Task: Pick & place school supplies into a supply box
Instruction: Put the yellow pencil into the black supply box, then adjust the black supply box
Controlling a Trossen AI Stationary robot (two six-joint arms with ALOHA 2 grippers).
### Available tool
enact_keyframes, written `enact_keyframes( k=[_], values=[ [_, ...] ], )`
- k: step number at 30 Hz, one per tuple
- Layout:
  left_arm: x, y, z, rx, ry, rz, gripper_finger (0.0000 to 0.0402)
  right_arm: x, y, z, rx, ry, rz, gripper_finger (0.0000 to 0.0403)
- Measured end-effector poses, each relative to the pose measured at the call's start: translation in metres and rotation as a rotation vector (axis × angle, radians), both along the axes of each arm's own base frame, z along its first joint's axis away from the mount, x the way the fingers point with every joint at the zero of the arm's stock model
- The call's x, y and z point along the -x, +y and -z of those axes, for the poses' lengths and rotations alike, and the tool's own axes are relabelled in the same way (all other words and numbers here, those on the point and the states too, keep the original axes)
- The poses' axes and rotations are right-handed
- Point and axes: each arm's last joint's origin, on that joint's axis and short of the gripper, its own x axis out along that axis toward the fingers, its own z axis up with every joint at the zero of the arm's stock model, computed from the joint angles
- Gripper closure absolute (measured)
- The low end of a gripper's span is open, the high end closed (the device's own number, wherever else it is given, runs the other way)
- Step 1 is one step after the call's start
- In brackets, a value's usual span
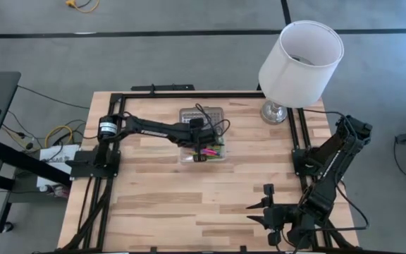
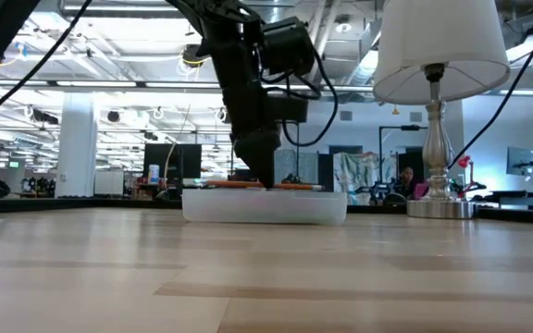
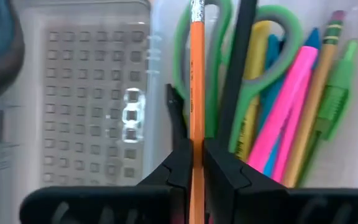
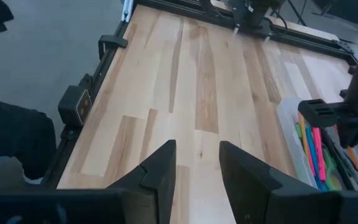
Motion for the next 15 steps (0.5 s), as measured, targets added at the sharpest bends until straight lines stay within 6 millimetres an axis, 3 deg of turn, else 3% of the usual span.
enact_keyframes(
  k=[7, 15],
  values=[
    [0.001, -0.001, 0.000, 0.042, 0.016, 0.048, 0.0341, -0.005, -0.004, 0.000, 0.005, -0.003, 0.025, 0.0285],
    [0.005, -0.001, -0.003, 0.036, 0.050, 0.071, 0.0297, -0.027, -0.027, 0.002, 0.032, 0.018, 0.127, 0.0285]
  ],
)
